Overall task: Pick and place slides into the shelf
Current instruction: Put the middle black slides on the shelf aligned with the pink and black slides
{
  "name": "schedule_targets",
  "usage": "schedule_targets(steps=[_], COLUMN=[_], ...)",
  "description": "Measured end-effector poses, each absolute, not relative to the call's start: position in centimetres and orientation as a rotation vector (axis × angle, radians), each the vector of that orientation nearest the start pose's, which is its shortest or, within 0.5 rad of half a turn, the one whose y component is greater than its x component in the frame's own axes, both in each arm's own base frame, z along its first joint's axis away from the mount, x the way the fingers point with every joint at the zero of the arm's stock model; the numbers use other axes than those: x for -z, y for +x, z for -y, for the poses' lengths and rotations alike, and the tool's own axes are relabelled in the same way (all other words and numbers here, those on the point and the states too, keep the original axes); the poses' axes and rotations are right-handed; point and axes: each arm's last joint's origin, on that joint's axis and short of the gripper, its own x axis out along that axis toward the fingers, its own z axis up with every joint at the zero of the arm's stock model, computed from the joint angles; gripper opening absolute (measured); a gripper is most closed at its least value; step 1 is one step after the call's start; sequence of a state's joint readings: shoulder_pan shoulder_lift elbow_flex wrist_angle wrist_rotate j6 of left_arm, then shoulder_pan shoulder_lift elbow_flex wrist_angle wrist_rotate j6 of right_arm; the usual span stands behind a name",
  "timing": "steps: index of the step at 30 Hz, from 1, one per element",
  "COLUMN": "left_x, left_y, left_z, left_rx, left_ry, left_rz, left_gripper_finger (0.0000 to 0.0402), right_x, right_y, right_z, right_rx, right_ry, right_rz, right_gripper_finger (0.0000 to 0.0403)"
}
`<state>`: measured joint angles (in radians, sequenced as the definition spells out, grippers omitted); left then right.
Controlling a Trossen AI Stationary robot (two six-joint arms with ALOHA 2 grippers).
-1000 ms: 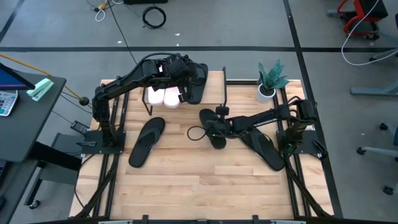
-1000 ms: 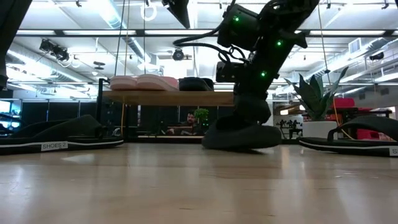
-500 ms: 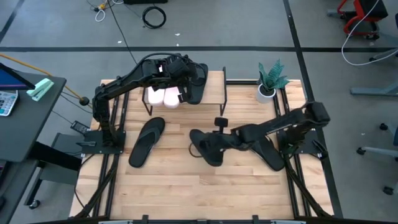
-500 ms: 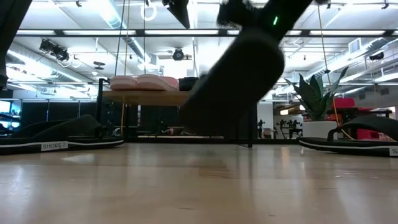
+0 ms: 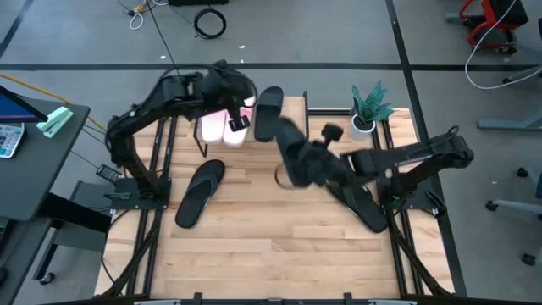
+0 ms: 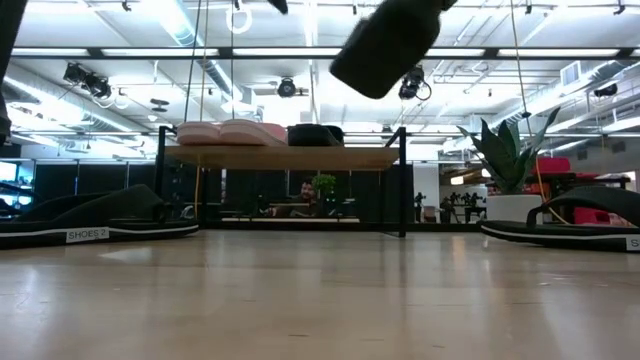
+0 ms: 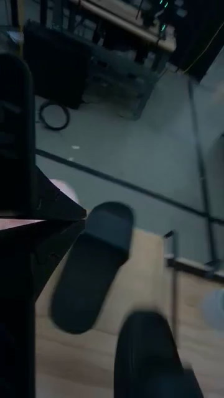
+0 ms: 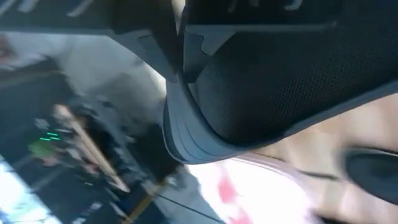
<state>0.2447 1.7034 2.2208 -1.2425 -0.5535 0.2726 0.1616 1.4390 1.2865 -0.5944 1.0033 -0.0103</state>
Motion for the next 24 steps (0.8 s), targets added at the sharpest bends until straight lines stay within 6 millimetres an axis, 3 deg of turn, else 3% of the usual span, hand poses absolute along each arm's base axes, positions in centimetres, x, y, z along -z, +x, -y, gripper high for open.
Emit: schedule_targets(steps=[7,14,18,24], left_x=[-49.8,-48.9,-48.0,-47.7], left_y=[27.5,27.3,27.4,27.6], left_z=[-8.5,-8.6,-8.4,-8.2], left_rx=[-0.696,-0.688,-0.586,-0.515], left_ry=[0.321,0.31,0.256,0.239], left_rz=[-0.707,-0.796,-0.871,-0.875], left_gripper_finger=[0.001,0.0014,0.0005,0.0018], right_x=[-32.9,-31.0,-29.4,-28.2], right_y=[31.4,33.0,32.9,33.0], right_z=[5.5,12.3,14.9,16.7], right_rx=[0.923,0.961,0.974,0.969], right_ry=[-0.509,-0.552,-0.55,-0.525], right_rz=[-0.727,-0.778,-0.853,-0.878], right_gripper_finger=[0.0008,0.0007,0.0007,0.0007])
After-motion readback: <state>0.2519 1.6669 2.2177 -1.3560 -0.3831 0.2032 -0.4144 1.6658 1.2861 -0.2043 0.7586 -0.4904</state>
